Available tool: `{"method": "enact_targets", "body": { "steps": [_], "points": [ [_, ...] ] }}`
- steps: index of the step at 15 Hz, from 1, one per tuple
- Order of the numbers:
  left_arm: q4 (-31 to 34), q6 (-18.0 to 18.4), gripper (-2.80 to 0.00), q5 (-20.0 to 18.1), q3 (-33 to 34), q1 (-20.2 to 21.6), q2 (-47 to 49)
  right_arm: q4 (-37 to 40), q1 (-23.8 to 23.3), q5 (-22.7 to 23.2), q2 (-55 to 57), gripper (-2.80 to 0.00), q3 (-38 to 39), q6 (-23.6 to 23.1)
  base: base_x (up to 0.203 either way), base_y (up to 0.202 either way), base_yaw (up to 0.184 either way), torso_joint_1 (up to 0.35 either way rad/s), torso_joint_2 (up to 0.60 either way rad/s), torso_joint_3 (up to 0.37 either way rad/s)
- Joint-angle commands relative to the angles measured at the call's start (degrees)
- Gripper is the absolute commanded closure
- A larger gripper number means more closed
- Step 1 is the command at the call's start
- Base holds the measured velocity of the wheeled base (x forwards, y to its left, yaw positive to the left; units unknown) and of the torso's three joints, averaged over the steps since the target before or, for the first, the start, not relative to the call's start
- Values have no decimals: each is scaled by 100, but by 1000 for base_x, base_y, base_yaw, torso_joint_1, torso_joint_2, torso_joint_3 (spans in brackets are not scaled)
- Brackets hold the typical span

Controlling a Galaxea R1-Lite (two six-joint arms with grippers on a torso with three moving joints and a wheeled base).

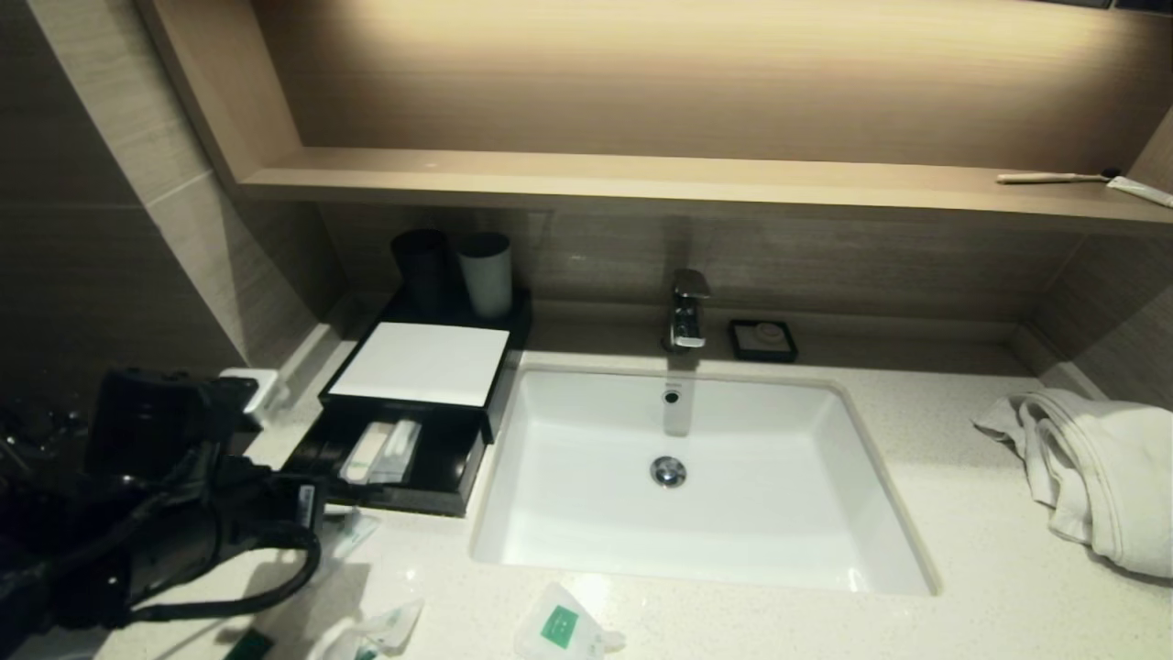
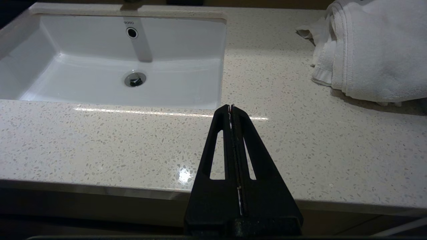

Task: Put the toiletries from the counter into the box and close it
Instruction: Pick up the bathroom toiletry

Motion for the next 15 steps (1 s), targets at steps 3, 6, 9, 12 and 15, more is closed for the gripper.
{"method": "enact_targets", "body": {
  "steps": [3,6,9,12,15],
  "points": [
    [1204,-13,0,-43,20,82,-1329,-1,0,1,0,0,0,0,0,0,0,0,0,0],
    [2210,-5,0,-154,128,438,-2132,-1,0,1,0,0,0,0,0,0,0,0,0,0],
    [3175,14,0,-291,287,582,-2780,-1,0,1,0,0,0,0,0,0,0,0,0,0],
    [3690,23,0,-739,456,587,-3021,-1,0,1,0,0,0,0,0,0,0,0,0,0],
    [3567,26,0,-1118,649,586,-2461,-1,0,1,0,0,0,0,0,0,0,0,0,0]
  ]
}}
